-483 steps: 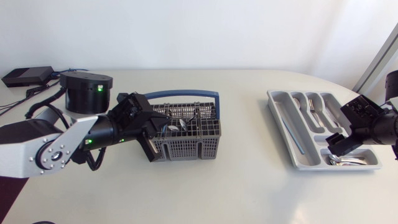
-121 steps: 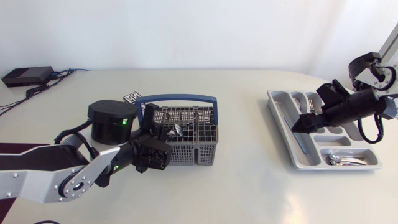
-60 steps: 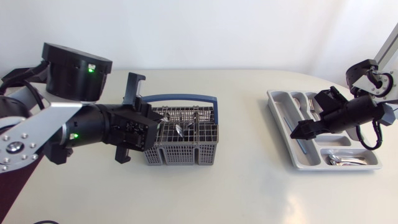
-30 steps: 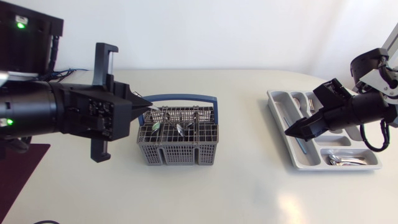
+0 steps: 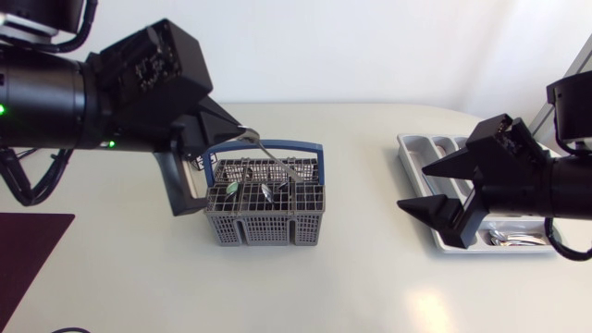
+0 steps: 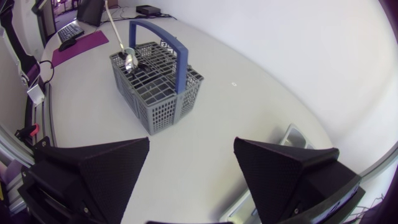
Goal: Transfer all utensils from the basket to the drawer tray.
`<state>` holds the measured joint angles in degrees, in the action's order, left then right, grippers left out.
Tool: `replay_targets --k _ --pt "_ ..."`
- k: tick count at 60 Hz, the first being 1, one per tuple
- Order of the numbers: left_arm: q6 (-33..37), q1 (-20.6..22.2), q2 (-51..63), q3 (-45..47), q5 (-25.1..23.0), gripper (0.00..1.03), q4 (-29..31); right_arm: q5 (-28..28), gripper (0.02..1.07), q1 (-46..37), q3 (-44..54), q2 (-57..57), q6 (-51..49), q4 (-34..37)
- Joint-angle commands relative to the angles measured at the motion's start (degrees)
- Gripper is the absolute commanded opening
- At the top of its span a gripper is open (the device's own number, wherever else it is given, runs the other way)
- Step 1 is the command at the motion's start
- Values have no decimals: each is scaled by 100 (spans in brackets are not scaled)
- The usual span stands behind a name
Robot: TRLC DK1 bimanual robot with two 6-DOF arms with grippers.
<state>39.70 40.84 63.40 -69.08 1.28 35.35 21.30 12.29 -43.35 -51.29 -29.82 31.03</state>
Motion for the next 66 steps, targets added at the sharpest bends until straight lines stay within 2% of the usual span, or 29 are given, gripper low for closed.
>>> replay_targets --k 1,6,13,17,22,26,29,39,46,55,66 --pt "-991 161 226 -343 -75 3 15 -65 96 440 284 233 196 -185" --pt "-1553 302 446 -466 -110 3 59 -355 95 1003 380 471 284 -378" --pt "-2309 267 815 -756 -638 3 349 -1295 93 2084 556 638 434 -914" --pt "-2582 240 999 -853 -778 3 437 -1708 93 2532 635 638 434 -1231" --pt "-2933 91 1289 -1029 -1218 3 631 -2367 92 3148 732 514 425 -1723" --pt "-3091 29 1430 -1117 -1350 3 683 -2605 87 3323 749 347 372 -2013" --pt "-3179 -32 1509 -1178 -1420 3 692 -2754 86 3411 767 224 328 -2241" --pt "-3469 -129 1764 -1284 -1640 3 754 -3026 71 3684 749 -145 187 -2698" --pt "-3663 -226 1896 -1380 -1903 3 798 -3396 55 3991 749 -435 38 -3094" --pt "-3786 -261 2001 -1512 -2026 3 903 -3914 40 4141 749 -839 -182 -3577" --pt "-3856 -322 2045 -1591 -2088 3 982 -4231 20 4141 749 -1085 -357 -3894"
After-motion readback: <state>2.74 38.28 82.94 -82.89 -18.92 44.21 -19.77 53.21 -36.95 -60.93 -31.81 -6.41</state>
